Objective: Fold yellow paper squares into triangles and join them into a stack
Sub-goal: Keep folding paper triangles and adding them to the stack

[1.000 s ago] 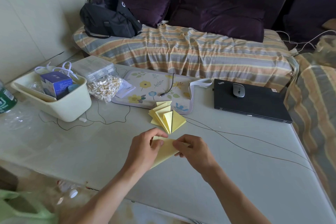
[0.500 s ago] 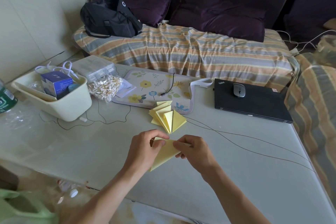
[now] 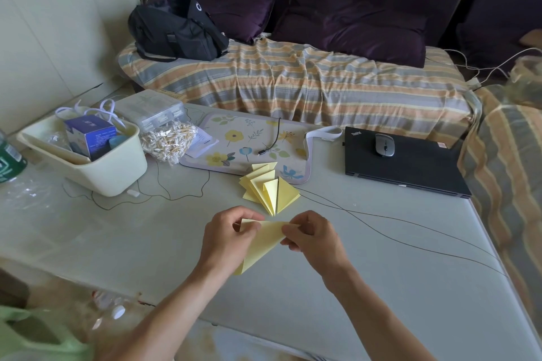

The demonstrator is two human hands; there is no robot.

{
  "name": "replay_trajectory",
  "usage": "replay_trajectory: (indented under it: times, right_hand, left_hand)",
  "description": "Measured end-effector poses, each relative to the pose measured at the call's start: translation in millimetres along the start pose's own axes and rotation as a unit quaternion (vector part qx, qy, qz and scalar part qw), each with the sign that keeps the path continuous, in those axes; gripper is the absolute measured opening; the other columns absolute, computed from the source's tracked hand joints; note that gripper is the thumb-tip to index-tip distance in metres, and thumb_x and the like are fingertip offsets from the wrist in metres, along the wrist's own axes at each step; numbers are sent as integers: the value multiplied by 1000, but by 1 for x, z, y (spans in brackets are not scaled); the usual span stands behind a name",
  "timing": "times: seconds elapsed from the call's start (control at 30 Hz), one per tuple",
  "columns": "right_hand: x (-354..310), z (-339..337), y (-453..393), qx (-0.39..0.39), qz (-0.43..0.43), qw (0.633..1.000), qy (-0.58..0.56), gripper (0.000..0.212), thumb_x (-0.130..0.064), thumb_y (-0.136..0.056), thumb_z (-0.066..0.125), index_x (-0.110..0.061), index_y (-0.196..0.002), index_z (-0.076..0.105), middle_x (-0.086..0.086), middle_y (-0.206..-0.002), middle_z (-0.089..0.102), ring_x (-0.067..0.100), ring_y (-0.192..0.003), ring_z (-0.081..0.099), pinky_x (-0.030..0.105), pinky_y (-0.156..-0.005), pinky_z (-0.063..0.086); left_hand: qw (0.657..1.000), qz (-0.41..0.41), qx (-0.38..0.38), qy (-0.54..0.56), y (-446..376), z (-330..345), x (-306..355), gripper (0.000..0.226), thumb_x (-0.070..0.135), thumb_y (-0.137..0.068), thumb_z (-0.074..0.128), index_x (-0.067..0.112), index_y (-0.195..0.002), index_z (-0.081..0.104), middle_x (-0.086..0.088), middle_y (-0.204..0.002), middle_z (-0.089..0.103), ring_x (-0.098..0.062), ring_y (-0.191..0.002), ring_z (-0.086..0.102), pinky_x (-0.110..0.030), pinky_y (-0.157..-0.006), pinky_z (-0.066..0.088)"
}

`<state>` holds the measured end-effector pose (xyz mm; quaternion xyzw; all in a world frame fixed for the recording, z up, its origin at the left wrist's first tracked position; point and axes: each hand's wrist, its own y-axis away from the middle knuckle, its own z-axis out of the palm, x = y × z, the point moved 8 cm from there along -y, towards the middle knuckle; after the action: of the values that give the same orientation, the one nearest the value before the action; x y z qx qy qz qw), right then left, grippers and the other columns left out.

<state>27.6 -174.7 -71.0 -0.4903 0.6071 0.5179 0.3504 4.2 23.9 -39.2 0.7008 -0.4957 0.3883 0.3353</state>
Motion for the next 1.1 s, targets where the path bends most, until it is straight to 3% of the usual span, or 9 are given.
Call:
replay_trajectory:
  times: [0.13,0.27,0.4,0.53,0.63,0.7,0.8,1.1]
  right_hand:
    - [1,3,1,-31,17,996,-85,28,-18,-89,76,-19,-111,58,9,-94,76,22,-84,74,32,-83,62]
    - [-3,9,2,-61,9,996,-70,8,-19,-87,78,-15,-94,74,11,-99,73,27,-97,71,40,-87,62]
    - [-4,10,3,-63,11,997,-53,9,-18,-87,77,-11,-83,75,15,-97,72,22,-87,69,38,-83,60]
    - [-3,10,3,-66,16,997,-46,10,-18,-87,77,-10,-81,75,10,-86,71,18,-81,66,38,-83,60]
    - [-2,11,3,-74,15,996,-47,11,-19,-87,77,-13,-80,74,6,-83,70,18,-79,65,38,-82,60]
    - [-2,11,3,-72,18,996,-48,11,-20,-88,75,-13,-80,74,4,-82,69,17,-74,63,33,-79,59]
    - [1,9,2,-65,30,996,-56,11,-20,-89,74,-12,-82,75,4,-78,68,16,-68,61,32,-79,59]
    - [-2,11,3,-71,9,997,16,13,-22,-89,73,-19,-76,74,-1,-74,65,11,-66,57,26,-70,51]
  left_hand:
    - [999,-8,-29,32,-1,5,-2,17,23,-88,74,39,-82,76,13,-70,67,-8,-68,60,-20,-61,44]
    - [998,2,-54,31,1,10,0,14,24,-89,75,38,-84,77,17,-63,62,-4,-63,56,-18,-59,42]
    - [998,20,-62,13,2,10,5,13,22,-90,73,34,-86,77,26,-60,60,2,-60,54,-10,-54,37]
    - [994,79,-72,-30,7,12,16,15,20,-91,73,34,-88,77,33,-81,68,10,-71,59,-7,-61,39]
    - [993,94,-60,-36,8,10,20,12,19,-91,75,30,-89,80,36,-70,64,14,-69,57,-7,-61,38]
    - [993,100,-44,-39,7,7,21,12,17,-90,76,28,-88,81,34,-65,63,15,-69,56,-5,-61,38]
    - [993,104,-29,-41,6,4,22,13,16,-89,76,28,-87,82,27,-72,69,15,-75,58,-4,-63,39]
    - [989,113,-43,-80,5,11,18,11,17,-85,80,28,-85,81,21,-78,73,9,-83,64,-3,-66,41]
